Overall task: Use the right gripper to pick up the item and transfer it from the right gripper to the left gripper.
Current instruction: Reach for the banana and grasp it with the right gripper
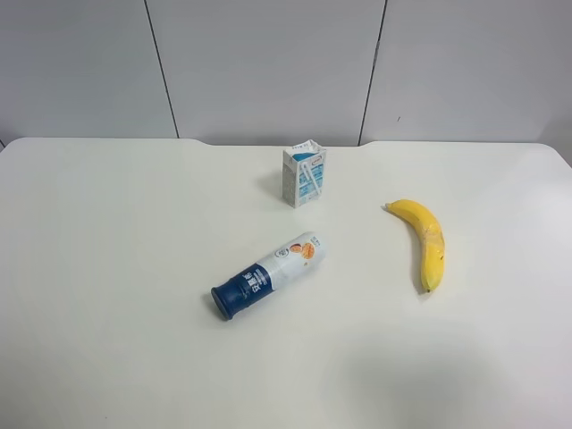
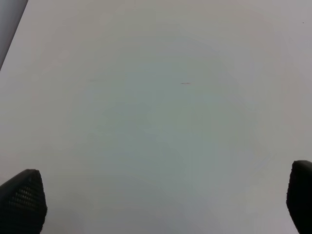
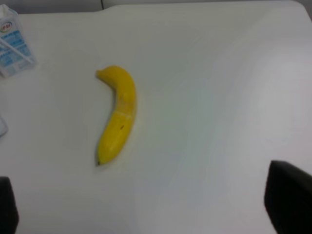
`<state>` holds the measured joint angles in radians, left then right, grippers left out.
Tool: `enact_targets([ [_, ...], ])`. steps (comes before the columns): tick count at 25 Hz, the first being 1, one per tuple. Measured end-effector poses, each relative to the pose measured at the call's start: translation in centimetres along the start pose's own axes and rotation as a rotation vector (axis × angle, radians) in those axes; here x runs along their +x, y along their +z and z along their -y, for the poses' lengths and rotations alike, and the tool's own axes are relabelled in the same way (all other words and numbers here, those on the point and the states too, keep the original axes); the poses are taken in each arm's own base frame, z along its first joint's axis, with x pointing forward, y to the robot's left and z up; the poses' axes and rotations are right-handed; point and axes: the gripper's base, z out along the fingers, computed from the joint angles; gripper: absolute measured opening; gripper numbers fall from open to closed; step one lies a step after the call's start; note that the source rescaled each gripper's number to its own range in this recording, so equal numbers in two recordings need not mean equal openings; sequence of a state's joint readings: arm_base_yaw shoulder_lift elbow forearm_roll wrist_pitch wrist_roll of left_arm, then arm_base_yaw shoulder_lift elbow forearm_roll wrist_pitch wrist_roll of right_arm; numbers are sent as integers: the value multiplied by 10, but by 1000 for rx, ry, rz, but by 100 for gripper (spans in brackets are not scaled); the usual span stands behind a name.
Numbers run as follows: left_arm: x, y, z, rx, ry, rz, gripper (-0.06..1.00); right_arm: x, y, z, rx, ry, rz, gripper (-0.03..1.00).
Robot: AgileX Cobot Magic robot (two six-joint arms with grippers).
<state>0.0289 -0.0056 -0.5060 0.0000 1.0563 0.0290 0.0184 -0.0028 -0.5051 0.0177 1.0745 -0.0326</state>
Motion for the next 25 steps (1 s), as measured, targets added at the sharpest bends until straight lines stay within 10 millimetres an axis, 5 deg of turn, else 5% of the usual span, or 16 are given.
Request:
enact_targets([
  [25, 0, 0, 0, 0, 0, 0, 100, 0, 0, 0, 0, 0, 0, 100],
])
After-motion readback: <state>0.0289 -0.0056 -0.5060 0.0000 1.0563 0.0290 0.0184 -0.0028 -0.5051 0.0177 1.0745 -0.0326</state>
